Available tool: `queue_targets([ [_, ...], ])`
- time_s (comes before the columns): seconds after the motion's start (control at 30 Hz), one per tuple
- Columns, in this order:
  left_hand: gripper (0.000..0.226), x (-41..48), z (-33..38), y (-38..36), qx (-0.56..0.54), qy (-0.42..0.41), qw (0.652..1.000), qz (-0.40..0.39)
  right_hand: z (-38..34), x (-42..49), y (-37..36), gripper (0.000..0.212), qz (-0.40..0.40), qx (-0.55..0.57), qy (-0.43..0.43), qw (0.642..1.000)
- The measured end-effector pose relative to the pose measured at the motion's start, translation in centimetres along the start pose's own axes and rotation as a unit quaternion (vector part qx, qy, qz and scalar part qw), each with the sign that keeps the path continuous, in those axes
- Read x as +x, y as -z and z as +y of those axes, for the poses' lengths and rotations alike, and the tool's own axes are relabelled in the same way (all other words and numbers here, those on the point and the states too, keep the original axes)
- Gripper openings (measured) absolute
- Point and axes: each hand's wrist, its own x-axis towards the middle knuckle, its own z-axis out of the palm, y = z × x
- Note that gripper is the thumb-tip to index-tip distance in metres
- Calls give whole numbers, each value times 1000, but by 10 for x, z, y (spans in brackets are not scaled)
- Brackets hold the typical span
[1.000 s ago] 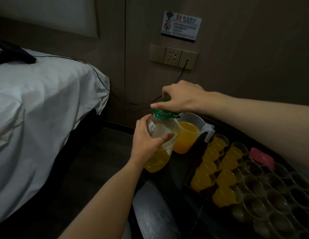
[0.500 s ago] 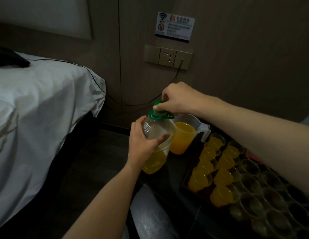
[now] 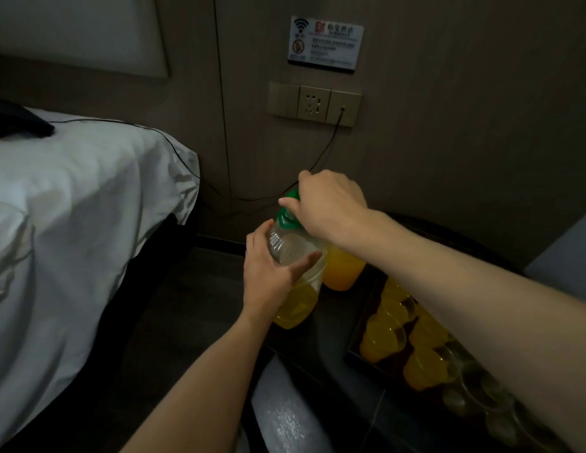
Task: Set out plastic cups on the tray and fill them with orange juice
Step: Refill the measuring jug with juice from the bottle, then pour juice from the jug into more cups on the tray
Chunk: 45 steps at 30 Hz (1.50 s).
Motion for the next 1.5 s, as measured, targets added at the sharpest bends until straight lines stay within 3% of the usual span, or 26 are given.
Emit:
queue_targets([
  [0.1, 111, -1, 3, 2, 7, 6, 1000, -11, 2, -2, -1, 52, -1, 12, -4, 1000],
  [0.27, 135, 0, 8, 8, 56, 17, 998, -25, 13, -5, -11, 61, -40, 116, -25, 992],
  [0.47, 134, -1, 22, 10, 68, 29, 997, -20, 20, -9, -19, 73, -53, 230, -71, 969],
  [0.63, 101, -13, 67, 12, 73, -60, 993, 67, 35, -6, -5, 73, -64, 315, -114, 940],
  [0.8, 69, -8, 129, -1, 151, -188, 954, 180, 75, -3, 1, 76, -46, 355, -118, 926],
  [0.87, 58, -14, 148, -18, 159, -251, 943, 150, 93, -5, 0, 74, -32, 374, -117, 920],
  [0.93, 52, -27, 152, -41, 140, -294, 944, 61, 112, -10, -2, 71, -22, 376, -114, 919],
  [1.03, 59, -46, 141, -76, 139, -206, 966, -67, 138, -16, -16, 68, -26, 381, -160, 910],
  [1.13, 72, -54, 118, -105, 106, -59, 988, -93, 159, -15, -39, 65, -47, 367, -207, 905],
  [1.33, 80, -38, 86, -144, 51, 128, 990, -30, 188, 0, -86, 60, -78, 336, -219, 913],
  [1.5, 81, -18, 71, -164, 25, 204, 979, 11, 196, 17, -119, 54, -110, 333, -160, 923],
])
